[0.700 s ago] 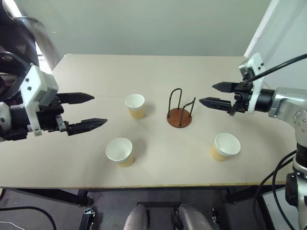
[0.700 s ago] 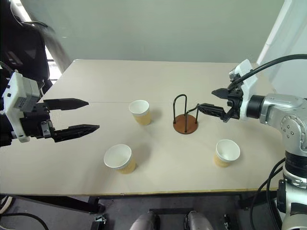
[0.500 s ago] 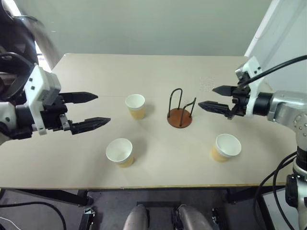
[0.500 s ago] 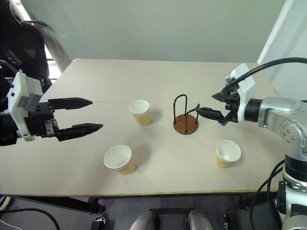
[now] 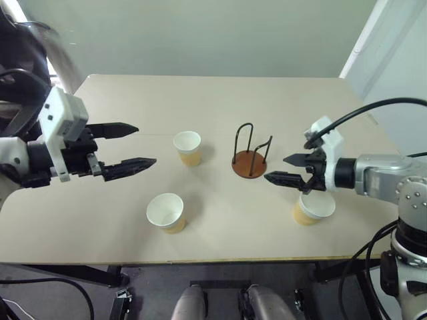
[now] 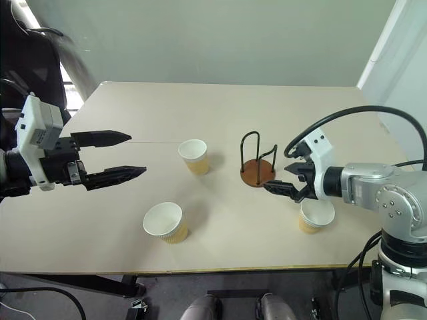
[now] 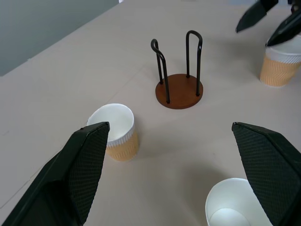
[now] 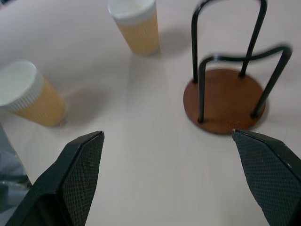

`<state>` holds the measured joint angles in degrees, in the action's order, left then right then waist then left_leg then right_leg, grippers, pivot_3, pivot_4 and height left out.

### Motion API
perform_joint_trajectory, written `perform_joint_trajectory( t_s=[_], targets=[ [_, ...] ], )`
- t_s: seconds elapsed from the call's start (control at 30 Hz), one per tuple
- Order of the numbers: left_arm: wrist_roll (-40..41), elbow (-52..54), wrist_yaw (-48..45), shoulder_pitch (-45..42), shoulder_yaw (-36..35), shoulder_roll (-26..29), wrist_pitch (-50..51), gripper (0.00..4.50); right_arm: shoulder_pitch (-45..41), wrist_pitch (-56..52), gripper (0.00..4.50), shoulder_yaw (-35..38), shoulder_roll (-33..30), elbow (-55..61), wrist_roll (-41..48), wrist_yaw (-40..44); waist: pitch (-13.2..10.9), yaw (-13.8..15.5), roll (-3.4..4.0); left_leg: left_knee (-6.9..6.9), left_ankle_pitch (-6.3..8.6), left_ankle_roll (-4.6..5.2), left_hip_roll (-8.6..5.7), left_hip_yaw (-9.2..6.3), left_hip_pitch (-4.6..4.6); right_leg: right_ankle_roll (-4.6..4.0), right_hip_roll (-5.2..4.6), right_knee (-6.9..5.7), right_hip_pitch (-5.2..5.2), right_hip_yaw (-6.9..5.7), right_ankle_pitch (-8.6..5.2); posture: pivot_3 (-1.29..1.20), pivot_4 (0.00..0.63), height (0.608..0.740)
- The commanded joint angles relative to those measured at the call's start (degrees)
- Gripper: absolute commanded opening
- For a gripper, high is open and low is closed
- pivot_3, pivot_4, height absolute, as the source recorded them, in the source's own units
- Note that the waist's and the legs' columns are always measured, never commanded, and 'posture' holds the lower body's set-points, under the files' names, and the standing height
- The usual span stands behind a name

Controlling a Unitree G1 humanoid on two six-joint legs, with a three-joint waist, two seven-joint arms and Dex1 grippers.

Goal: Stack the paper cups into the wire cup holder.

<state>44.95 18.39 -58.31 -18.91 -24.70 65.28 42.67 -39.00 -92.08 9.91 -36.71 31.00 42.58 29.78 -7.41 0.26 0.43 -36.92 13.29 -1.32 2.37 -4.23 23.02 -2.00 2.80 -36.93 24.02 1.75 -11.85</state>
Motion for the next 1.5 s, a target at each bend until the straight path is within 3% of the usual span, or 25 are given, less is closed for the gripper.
perform_joint_trajectory(
  t_s=[0.03, 0.4, 0.97, 1.1, 1.4, 1.43, 1.5],
  targets=[
    [2.5, 1.6, -0.3, -1.3, -1.7, 0.2, 0.9, 4.46, -1.1, -0.4, 4.5, -1.4, 2.1, 0.4, -0.9, -4.1, 0.0, 0.0, 0.0, 0.0, 0.0, 0.0, 0.0, 0.0, 0.0, 0.0, 0.0, 0.0, 0.0, 0.0, 0.0, 0.0, 0.15, 0.74],
    [4.2, 6.2, 2.8, 3.3, -6.8, -1.0, 3.4, 4.46, -3.9, 6.5, 4.5, -6.5, 13.4, -7.7, -11.2, -14.3, 0.0, -0.1, 0.0, 0.0, 0.03, 0.03, 0.01, 0.0, -0.02, -0.03, 0.0, -0.04, 0.12, 0.0, 0.08, 0.0, 0.15, 0.74],
    [8.3, 15.8, 8.1, 14.3, -20.2, -1.5, 9.7, 4.46, -5.0, 23.1, 4.5, -12.6, 22.1, -22.0, -19.3, -14.9, 0.0, -0.1, -0.02, -0.01, 0.1, 0.0, 0.06, 0.03, 0.03, -0.25, 0.0, -0.08, 0.26, -0.04, 0.18, 0.0, 0.15, 0.74],
    [8.7, 16.9, 8.4, 16.0, -22.6, -1.5, 10.5, 4.5, -5.0, 26.2, 3.61, -14.2, 22.3, -23.8, -20.6, -13.9, 0.0, 0.0, -0.02, -0.01, 0.11, -0.03, 0.08, 0.04, 0.05, -0.29, 0.0, -0.07, 0.27, -0.05, 0.17, 0.0, 0.15, 0.74],
    [9.6, 17.0, 8.9, 16.8, -23.3, -1.2, 10.1, 4.5, -4.8, 27.9, 0.29, -15.8, 21.6, -24.0, -20.8, -11.3, 0.0, -0.1, -0.02, -0.01, 0.14, -0.07, 0.11, 0.05, 0.05, -0.36, 0.0, -0.07, 0.28, -0.07, 0.18, 0.0, 0.15, 0.74],
    [9.8, 17.0, 8.8, 16.7, -23.2, -1.1, 10.0, 4.5, -4.7, 28.0, 0.03, -16.1, 21.3, -23.9, -20.9, -10.8, 0.0, -0.1, -0.03, -0.01, 0.14, -0.08, 0.11, 0.05, 0.05, -0.36, 0.0, -0.07, 0.28, -0.07, 0.18, 0.0, 0.15, 0.74],
    [10.4, 16.8, 8.7, 16.3, -23.2, -1.0, 10.0, 4.5, -4.4, 28.3, 0.03, -16.5, 20.8, -23.7, -20.9, -10.0, 0.1, -0.1, -0.13, -0.01, 0.15, -0.09, 0.12, 0.05, 0.03, -0.39, 0.0, -0.07, 0.26, -0.07, 0.17, 0.0, 0.15, 0.74]
  ],
)
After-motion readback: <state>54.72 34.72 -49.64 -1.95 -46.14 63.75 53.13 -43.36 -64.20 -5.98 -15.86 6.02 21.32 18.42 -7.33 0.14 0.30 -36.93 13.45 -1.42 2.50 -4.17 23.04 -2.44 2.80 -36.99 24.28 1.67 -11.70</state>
